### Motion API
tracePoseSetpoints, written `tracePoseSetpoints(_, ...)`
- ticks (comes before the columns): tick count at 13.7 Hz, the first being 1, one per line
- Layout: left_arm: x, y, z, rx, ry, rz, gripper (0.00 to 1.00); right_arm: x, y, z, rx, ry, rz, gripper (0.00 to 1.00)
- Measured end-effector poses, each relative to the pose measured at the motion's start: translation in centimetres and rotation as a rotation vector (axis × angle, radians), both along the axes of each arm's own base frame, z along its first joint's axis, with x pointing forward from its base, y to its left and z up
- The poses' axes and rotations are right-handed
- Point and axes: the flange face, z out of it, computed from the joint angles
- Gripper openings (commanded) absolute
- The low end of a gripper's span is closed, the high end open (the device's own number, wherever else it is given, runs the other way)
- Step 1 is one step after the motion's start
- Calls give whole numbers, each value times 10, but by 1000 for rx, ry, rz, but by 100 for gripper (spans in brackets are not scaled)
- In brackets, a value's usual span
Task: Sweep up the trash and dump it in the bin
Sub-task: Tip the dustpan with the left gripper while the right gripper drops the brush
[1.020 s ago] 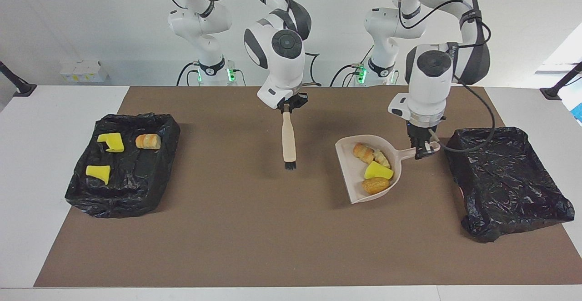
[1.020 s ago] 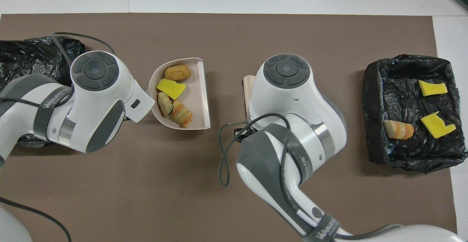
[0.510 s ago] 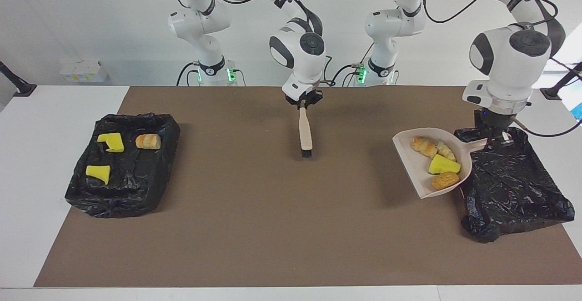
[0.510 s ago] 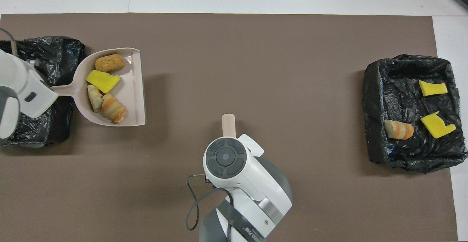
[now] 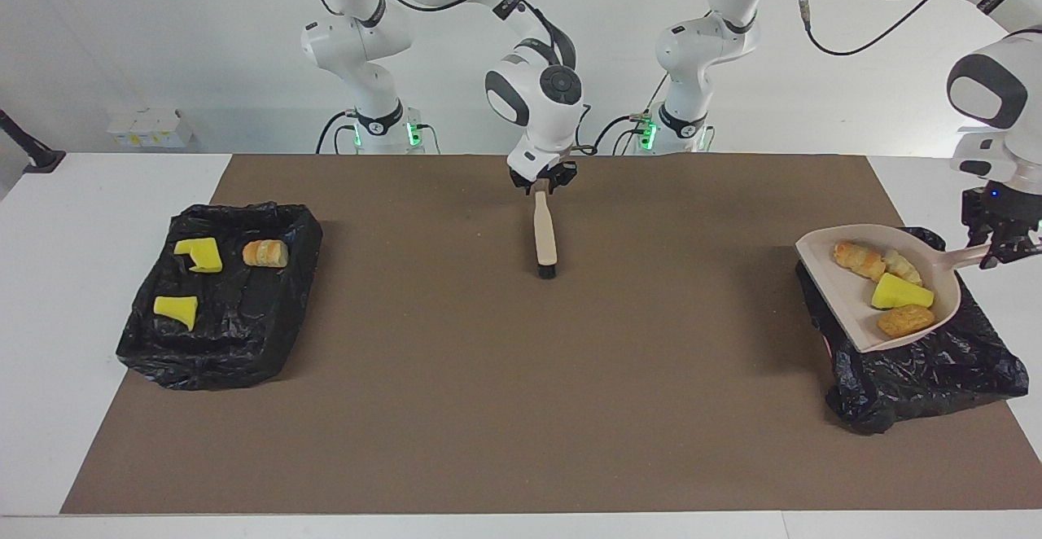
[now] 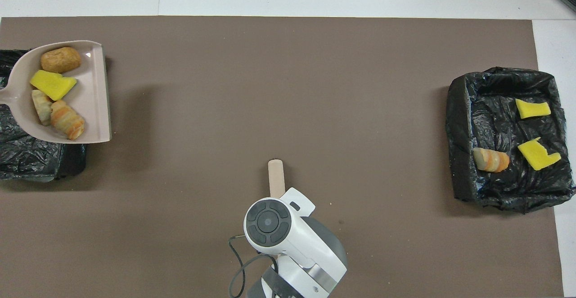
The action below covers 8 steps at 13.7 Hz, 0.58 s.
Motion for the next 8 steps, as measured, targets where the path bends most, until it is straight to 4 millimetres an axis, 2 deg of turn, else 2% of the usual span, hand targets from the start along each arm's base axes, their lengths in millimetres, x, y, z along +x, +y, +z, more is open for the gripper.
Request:
tracePoseSetpoints(2, 1, 25, 5, 57, 12, -46, 0, 10, -4, 24, -31, 11, 0, 100)
tracePoseSetpoints(4, 8, 31, 5, 149, 22, -80, 0, 30, -16, 64, -56, 19, 3, 100)
tracePoseSetpoints(5, 12, 30, 3, 189, 23, -88, 0, 43, -28, 85, -53, 20, 9, 100)
tracePoseSetpoints(8, 21, 26, -1, 348, 14, -23, 0, 79, -81, 141, -30, 20, 50, 100)
